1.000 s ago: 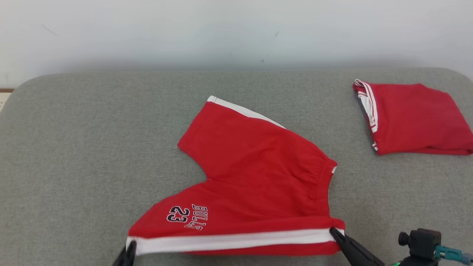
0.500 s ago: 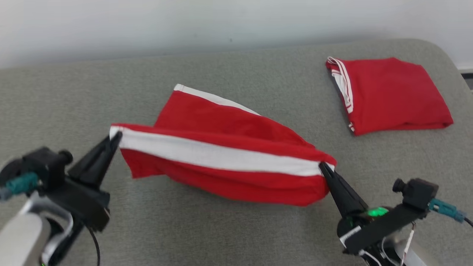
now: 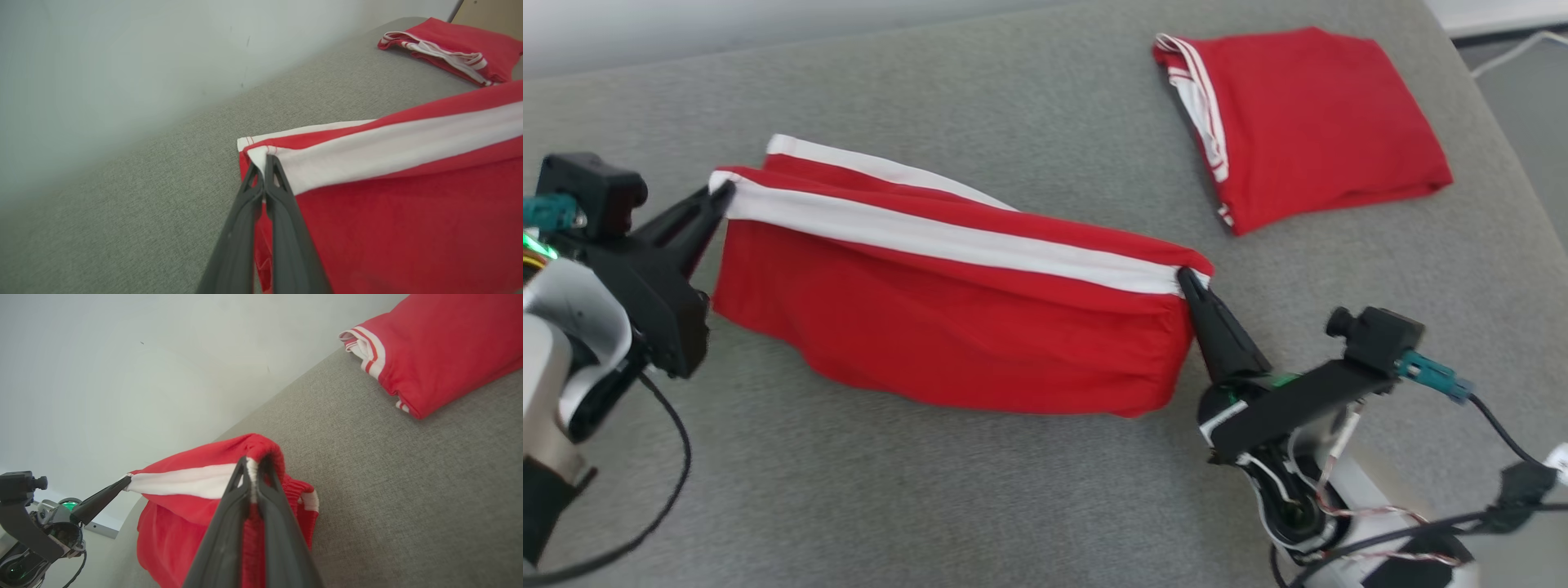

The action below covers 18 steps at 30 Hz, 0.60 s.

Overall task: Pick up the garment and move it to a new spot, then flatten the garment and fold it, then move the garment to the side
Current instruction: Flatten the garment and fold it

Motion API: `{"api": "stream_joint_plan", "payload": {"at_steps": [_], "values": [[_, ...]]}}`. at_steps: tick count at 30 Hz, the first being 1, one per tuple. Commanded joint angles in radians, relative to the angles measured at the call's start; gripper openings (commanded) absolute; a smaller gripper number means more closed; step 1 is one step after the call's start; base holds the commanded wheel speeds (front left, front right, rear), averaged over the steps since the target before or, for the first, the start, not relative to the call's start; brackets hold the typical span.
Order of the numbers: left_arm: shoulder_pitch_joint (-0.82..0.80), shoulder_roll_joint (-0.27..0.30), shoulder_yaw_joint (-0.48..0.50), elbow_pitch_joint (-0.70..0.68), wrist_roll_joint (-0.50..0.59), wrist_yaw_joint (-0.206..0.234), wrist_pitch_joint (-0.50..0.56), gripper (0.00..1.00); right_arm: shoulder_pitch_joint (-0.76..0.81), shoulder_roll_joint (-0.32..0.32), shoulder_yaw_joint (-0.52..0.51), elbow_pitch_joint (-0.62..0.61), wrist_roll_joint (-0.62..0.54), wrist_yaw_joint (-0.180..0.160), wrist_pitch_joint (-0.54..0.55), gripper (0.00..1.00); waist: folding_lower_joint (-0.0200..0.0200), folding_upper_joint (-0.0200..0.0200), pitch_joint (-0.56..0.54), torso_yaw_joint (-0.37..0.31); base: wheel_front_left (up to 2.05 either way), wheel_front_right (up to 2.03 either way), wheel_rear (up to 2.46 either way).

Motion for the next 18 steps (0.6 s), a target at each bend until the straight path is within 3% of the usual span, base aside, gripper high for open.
{"api": "stream_joint_plan", "payload": {"at_steps": [1,7,17,18], "values": [[-0.015,0.012,-0.004,0.013,0.011,0.002,0.002,0.00,-0.014,0.006,0.002,0.006,0.005,0.000,-0.006,0.00,-0.0003,-0.0002,0.046,-0.052,0.00,0.00,0.00],[-0.125,-0.013,-0.077,0.171,-0.010,-0.006,-0.015,0.00,-0.095,0.062,0.036,0.112,0.019,0.000,-0.032,0.00,-0.0003,-0.0002,0.059,-0.080,0.00,0.00,0.00],[-0.257,-0.004,-0.230,0.300,-0.055,-0.007,-0.063,0.00,-0.176,0.122,0.064,0.216,0.044,0.000,-0.061,0.00,-0.0003,-0.0002,0.075,-0.080,0.00,0.00,0.00],[-0.263,-0.008,-0.237,0.312,-0.061,-0.007,-0.076,0.00,-0.181,0.125,0.066,0.225,0.046,0.000,-0.065,0.20,-0.0003,-0.0002,0.074,-0.078,0.00,0.00,0.00]]}}
